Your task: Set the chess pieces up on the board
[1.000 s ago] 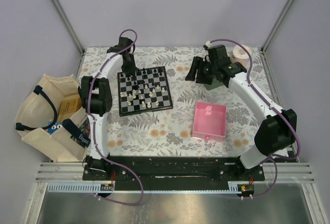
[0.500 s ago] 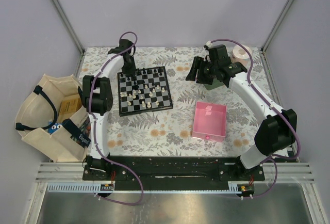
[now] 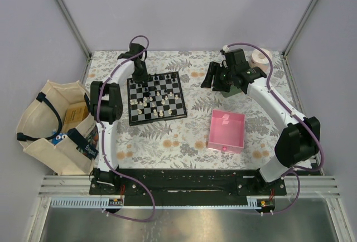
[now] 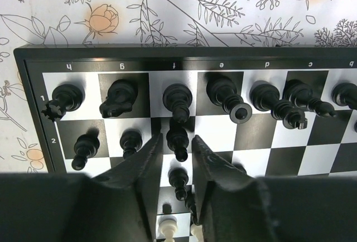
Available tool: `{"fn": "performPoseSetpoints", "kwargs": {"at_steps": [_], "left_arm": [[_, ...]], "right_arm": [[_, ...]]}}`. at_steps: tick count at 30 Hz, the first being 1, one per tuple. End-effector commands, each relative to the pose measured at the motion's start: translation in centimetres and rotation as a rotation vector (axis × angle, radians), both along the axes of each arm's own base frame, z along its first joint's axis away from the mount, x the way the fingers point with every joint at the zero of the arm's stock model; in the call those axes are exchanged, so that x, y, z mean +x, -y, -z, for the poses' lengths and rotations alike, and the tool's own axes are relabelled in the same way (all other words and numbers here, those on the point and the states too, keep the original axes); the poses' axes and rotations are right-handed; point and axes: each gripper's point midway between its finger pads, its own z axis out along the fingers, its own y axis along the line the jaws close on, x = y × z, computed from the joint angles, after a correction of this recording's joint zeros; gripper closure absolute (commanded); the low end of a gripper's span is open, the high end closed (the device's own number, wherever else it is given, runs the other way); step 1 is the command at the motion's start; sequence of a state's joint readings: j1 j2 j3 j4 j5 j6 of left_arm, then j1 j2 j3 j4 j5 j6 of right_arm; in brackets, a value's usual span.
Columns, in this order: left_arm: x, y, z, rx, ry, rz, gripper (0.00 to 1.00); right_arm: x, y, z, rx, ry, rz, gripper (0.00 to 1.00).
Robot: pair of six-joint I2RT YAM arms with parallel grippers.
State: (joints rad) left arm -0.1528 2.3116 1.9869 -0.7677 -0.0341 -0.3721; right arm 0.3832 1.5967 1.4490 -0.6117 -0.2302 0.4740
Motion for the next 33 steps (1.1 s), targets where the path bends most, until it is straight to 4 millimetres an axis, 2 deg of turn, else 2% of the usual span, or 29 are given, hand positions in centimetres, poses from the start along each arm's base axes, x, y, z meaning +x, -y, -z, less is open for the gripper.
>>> {"fn": "performPoseSetpoints", "kwargs": {"at_steps": [1, 9, 16, 20, 25, 33], "left_arm": [[0.7, 0.2, -0.7, 0.004, 0.035, -0.009, 0.66], [1.0, 0.1, -3.7, 0.009, 0.098, -0.007, 0.6], [-0.1, 0.8, -5.8, 0.012, 0.128, 0.013, 0.59], [-1.1, 1.2, -5.5, 0.022, 0.124, 0.023, 0.6], [-2.2, 1.0, -4.1, 0.042, 0.084, 0.021, 0.63], [-2.1, 0.5, -2.7, 0.067, 0.049, 0.007, 0.64]], "right_arm": [[0.3, -0.2, -0.7, 0.014, 0.014, -0.019, 0.32], [0.3, -0.3, -0.9, 0.02, 0.017, -0.023, 0.31], [0.2, -0.3, -0.7, 0.022, 0.008, -0.024, 0.31], [0.1, -0.5, -0.8, 0.029, 0.007, -0.031, 0.31], [0.0, -0.5, -0.6, 0.03, 0.002, -0.032, 0.31], [0.0, -0.4, -0.7, 0.029, 0.004, -0.031, 0.31]]}}
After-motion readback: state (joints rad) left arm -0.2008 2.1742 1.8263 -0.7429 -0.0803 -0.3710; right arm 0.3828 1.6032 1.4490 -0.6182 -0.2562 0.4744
